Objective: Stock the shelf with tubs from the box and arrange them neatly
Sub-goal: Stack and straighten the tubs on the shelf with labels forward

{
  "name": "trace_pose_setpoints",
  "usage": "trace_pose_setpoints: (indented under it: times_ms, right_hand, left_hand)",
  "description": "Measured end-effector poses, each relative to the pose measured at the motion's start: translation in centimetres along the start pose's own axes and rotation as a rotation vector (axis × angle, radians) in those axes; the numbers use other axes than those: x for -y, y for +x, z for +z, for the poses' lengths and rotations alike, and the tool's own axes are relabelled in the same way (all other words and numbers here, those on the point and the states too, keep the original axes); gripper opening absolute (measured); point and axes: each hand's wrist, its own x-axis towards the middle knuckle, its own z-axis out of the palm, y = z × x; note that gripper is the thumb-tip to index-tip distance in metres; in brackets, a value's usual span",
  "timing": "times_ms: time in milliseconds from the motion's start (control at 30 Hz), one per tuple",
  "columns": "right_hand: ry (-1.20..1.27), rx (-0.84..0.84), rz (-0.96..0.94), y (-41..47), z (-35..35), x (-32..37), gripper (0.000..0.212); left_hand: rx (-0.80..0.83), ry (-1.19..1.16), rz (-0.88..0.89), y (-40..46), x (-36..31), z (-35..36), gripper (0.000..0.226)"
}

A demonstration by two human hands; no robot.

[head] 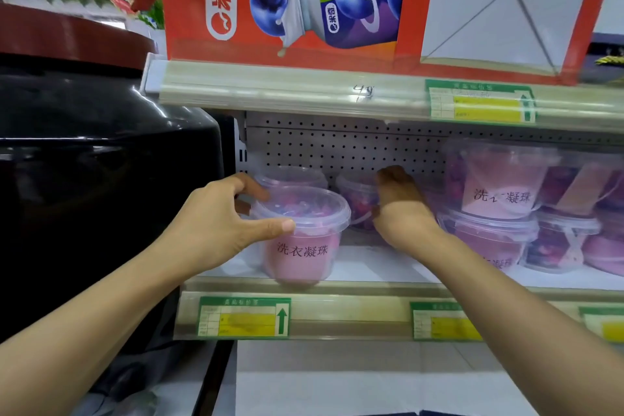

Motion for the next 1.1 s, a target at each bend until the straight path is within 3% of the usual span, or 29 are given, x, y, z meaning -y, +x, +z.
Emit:
trace_pose_setpoints:
  times_ms: [233,367,467,533,600,700,767,933,1100]
  right_hand:
    - [-0.279,-0.059,-0.115,0.3,-0.5,0.0,0.033]
    - [-0.049,-0.169,-0.210,-1.8,-1.6,0.5,0.022]
    - [0.220,-0.133,-0.244,-2.8,-3.2,0.7,0.034]
    - [0.236,-0.132,-0.217,-3.4,-4.3,-0.2,0.037]
    - [0.129,-0.103,-0.195,-4.4,-4.9,-1.4,0.040]
    - [-0.229,-0.053,-0.204,-5.7,-4.3,-2.1,0.045]
    - [-0.302,-0.105,-0.220,-5.6,-3.9,-2.1,0.043]
    - [0.001,-0.212,-0.303,-5.8,-3.8,-2.3,0.026]
    - [0.060,-0.165,-0.290,-6.8,-3.5,-3.2,0.050]
  left_hand:
    - [0.079,0.037,0.041,-0.2,-0.1,-0.1,0.080]
    - [0.092,0.050,0.070,-0.4,-0.8,0.3,0.083]
    - [0.094,0.071,0.073,-0.4,-1.1,0.7,0.075]
    - [0.084,0.075,0.082,-0.4,-1.1,0.9,0.067]
    - [0.074,0.072,0.086,-0.4,-1.1,1.0,0.067]
    - [0.071,0.069,0.059,-0.3,-1.1,1.4,0.073]
    - [0.083,0.068,0.029,-0.3,-1.1,1.8,0.079]
    - [0.019,0.061,-0.017,-0.1,-0.7,1.9,0.080]
    - [0.031,0.014,-0.034,-0.2,-0.1,1.4,0.081]
